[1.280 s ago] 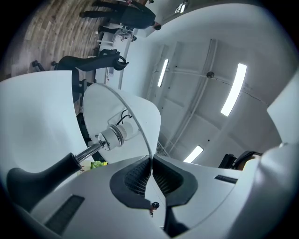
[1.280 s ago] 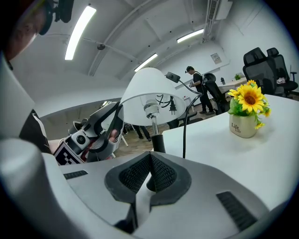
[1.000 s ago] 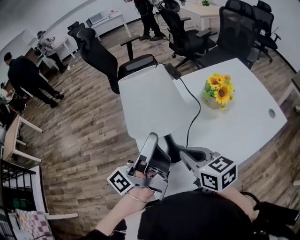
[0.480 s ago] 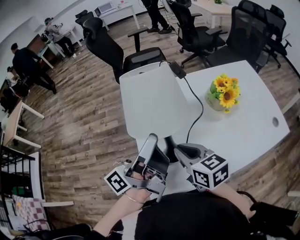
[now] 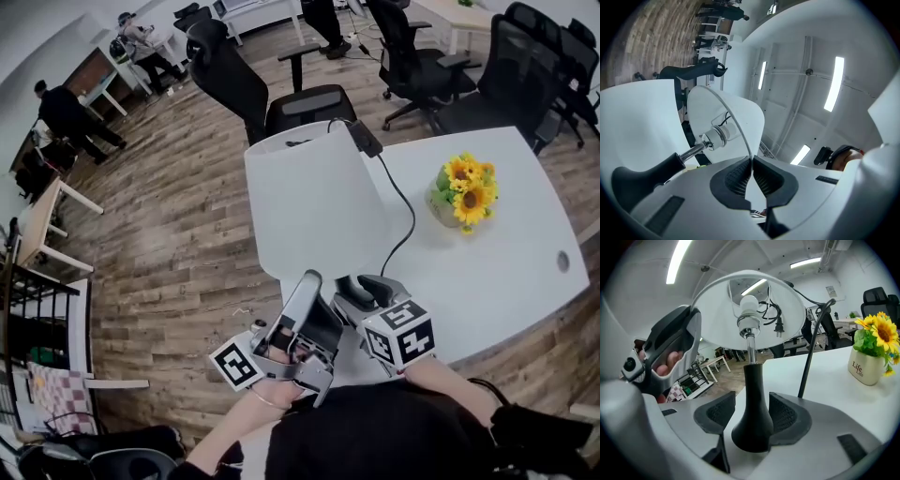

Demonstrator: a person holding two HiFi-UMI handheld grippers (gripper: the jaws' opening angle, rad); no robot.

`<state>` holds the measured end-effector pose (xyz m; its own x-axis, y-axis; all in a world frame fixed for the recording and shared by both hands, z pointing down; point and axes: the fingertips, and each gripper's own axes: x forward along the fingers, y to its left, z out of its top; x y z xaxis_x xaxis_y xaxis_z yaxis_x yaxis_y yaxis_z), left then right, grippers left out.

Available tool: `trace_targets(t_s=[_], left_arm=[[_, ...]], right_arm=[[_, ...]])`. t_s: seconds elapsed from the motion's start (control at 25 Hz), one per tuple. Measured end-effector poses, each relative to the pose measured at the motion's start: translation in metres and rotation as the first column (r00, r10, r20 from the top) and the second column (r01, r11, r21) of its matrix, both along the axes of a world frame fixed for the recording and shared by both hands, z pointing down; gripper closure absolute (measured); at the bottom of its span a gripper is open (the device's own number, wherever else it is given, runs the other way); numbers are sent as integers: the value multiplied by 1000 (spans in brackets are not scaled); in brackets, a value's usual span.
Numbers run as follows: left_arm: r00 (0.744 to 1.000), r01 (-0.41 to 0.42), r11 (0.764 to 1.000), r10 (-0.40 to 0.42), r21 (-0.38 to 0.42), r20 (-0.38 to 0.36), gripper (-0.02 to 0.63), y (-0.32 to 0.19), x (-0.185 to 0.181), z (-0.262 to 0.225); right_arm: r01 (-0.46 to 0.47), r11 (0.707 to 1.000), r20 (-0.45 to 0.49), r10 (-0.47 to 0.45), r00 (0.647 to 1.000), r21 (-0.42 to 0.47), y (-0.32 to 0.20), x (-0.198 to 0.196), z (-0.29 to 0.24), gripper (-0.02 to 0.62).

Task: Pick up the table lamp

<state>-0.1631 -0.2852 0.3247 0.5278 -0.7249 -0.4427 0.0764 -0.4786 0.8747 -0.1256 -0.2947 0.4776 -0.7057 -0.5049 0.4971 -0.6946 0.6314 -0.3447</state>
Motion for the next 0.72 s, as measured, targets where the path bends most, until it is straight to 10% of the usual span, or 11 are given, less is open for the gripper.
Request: trace_targets(t_s=[0.72], left_arm=[[999, 46, 999, -46, -11, 30, 583, -2, 2, 7]], right_arm=[[1, 1000, -51, -1, 999, -12, -5, -4, 30, 384]])
